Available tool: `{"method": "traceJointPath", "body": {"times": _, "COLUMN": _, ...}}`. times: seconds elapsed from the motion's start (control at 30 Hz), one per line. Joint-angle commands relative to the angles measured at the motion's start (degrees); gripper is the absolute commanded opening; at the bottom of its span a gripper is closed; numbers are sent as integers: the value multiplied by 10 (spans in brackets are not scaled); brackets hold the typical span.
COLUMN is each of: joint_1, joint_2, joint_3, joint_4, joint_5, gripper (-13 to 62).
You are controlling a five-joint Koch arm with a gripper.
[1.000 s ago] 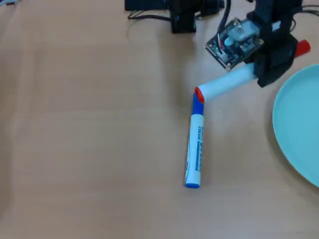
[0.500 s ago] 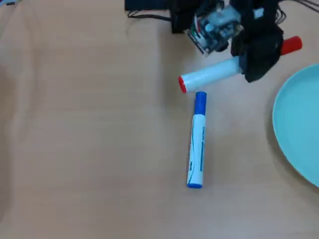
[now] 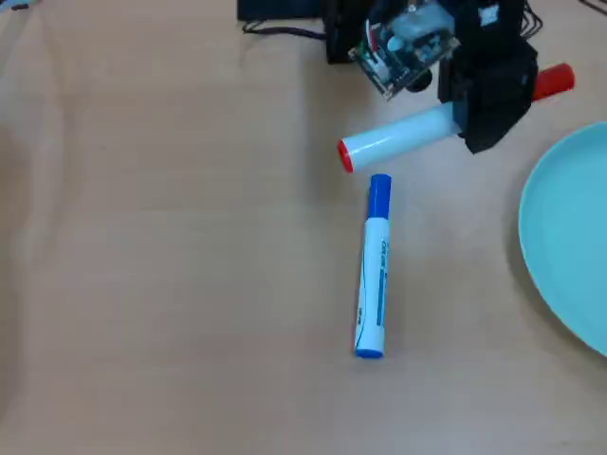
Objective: Pick up the red pen.
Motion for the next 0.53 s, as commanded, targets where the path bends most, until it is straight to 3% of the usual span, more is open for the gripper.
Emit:
{"method": "traceJointPath", "body": {"times": 0.0, "joint_1": 0, "joint_2": 32, "joint_3": -41, "joint_4": 16, "joint_5": 3, "gripper": -64}}
{"method": "traceJointPath", "body": {"times": 0.5, "joint_1": 0, "joint_2": 32, "joint_3": -43, "joint_4": 16, "joint_5": 6, "gripper": -65}}
